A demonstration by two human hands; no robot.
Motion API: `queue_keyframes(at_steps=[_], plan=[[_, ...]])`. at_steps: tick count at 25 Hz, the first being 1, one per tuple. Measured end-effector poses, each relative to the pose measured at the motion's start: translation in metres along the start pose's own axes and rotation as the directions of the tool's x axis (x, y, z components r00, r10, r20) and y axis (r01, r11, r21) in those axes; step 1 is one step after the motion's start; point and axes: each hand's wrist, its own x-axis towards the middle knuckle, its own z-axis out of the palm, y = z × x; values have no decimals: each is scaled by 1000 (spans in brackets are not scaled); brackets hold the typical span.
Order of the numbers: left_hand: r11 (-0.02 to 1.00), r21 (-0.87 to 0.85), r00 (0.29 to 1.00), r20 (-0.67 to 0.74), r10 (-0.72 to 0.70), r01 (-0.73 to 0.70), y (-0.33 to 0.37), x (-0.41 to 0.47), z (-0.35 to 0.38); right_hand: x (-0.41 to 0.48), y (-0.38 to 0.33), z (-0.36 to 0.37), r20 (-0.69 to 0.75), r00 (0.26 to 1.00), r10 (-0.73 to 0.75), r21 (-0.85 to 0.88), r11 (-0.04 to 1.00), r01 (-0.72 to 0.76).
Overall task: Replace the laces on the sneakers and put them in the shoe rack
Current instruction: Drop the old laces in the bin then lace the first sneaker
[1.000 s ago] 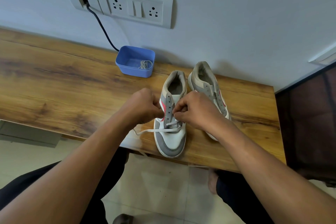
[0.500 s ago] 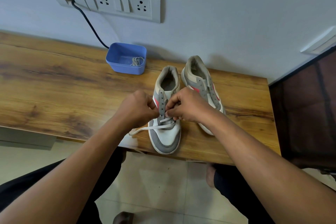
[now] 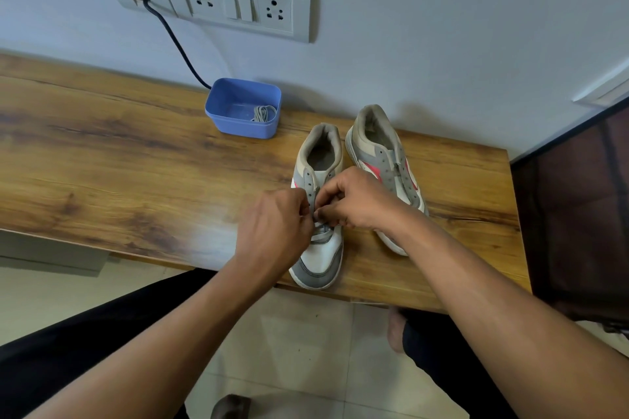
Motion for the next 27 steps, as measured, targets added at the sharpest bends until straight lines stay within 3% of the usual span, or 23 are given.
queue_keyframes(at_steps=[3, 6, 15, 20, 27], plan=[[993, -84, 993, 88, -81, 89, -7, 9, -9, 1, 0, -1, 13, 1000, -6, -11, 1000, 6], [989, -118, 973, 224, -63, 91, -18, 22, -22, 1, 0, -1, 29, 999, -16, -20, 1000, 17], [972, -207, 982, 170, -79, 114, -21, 24, -15, -1, 0, 2, 32, 996, -83, -108, 990, 86], [988, -145, 987, 158, -30, 53, -14, 27, -14, -1, 4, -1, 77, 995, -67, -34, 997, 70], [993, -57, 976, 190, 110, -101, -19, 33, -15, -3, 0, 3, 128, 988, -82, -211, 971, 108]])
